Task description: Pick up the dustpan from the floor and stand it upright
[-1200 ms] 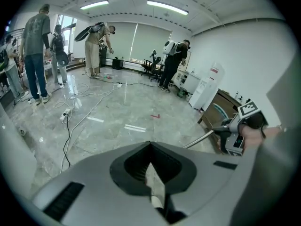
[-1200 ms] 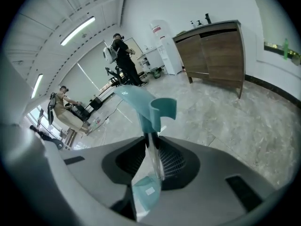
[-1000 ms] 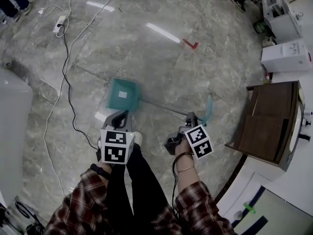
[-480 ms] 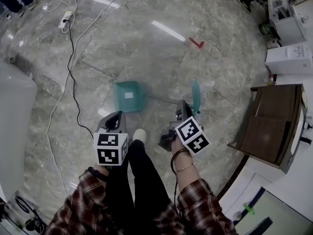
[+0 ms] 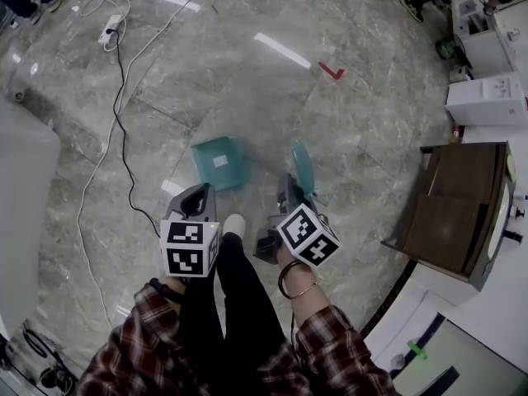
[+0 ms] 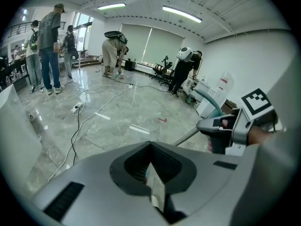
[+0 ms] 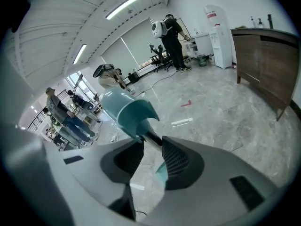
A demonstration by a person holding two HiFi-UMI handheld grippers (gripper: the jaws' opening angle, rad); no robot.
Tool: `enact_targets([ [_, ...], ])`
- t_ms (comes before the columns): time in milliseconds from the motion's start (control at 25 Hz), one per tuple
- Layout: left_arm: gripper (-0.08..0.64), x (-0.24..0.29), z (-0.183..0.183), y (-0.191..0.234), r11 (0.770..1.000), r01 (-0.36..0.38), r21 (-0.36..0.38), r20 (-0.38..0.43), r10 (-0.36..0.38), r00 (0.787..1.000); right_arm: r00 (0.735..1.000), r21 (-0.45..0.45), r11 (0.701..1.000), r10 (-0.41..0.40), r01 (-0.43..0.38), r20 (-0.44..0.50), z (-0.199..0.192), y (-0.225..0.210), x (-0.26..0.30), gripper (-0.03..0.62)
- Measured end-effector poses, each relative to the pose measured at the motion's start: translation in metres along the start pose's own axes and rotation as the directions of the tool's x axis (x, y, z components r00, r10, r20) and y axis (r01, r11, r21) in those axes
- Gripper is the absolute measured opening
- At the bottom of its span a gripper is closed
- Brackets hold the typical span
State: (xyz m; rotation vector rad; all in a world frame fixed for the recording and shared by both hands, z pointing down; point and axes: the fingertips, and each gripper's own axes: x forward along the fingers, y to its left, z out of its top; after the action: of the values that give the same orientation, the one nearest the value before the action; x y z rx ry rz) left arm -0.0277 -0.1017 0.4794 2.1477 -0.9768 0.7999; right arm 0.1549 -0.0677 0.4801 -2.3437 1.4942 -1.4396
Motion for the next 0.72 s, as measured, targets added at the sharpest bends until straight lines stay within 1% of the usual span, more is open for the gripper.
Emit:
enact_targets([
  [200, 0.002, -0.002, -0.003, -0.005, 1.000, 0.016, 0.013, 0.000, -0.016, 1.000, 1.000, 0.001, 1.000, -0.004, 0.004, -0.024, -0.001, -0.002, -0.003, 0.118],
  [360, 0.000, -0.006, -0.002, -0.006, 1.000, 0.019, 0.014, 0.010, -0.019, 1.000, 0.998, 0.012, 1.000, 0.019, -0.018, -0.061, -0.011, -0.002, -0.007, 0.133],
  [600, 0.000, -0.020, 0.018, -0.009, 0.999, 0.021, 0.032, 0.034, -0.022, 0.999, 0.992, 0.041, 0.999, 0.039, -0.035, -0.121, -0.027, 0.007, -0.019, 0.137],
  [720, 0.002, -0.036, 0.036, -0.012, 0.999, 0.018, 0.036, 0.054, -0.020, 0.998, 0.986, 0.044, 0.996, 0.084, -0.078, -0.146, -0.026, 0.029, -0.035, 0.137],
])
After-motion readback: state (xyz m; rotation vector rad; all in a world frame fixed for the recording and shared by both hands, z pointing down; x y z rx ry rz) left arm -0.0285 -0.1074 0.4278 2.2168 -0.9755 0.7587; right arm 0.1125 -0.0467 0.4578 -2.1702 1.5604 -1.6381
